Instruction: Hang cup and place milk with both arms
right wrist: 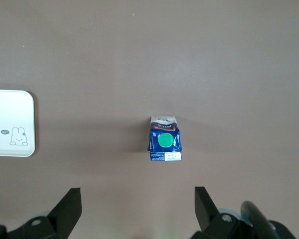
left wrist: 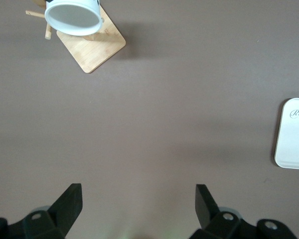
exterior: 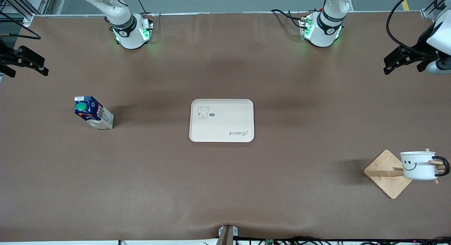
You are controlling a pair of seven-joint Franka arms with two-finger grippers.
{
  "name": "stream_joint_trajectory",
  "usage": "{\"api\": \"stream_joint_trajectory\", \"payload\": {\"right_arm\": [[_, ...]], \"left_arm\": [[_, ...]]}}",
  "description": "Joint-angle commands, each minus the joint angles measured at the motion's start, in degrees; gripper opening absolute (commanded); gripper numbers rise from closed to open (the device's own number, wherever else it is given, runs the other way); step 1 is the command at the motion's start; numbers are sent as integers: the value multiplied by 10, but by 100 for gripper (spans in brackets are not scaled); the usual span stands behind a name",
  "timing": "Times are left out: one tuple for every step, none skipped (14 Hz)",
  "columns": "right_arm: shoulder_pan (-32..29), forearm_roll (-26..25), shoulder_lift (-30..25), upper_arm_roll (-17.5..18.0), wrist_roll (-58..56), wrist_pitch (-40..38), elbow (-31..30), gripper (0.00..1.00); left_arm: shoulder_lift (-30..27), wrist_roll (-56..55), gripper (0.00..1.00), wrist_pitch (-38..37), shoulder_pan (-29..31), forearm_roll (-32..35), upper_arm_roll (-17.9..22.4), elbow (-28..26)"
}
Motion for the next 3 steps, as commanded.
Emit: {"api": "stream_joint_trajectory", "payload": {"right_arm": [[-8, -10, 9, 7, 6, -5, 20, 100], [-8, -10, 9, 7, 6, -6, 20, 100], [-8, -10, 9, 7, 6, -6, 20, 100]], "left_arm": [[6, 7, 100, -2, 5, -1, -2, 18], [6, 7, 100, -3, 6, -1, -3, 18], [6, 7, 100, -4, 6, 0, -2, 18]]}}
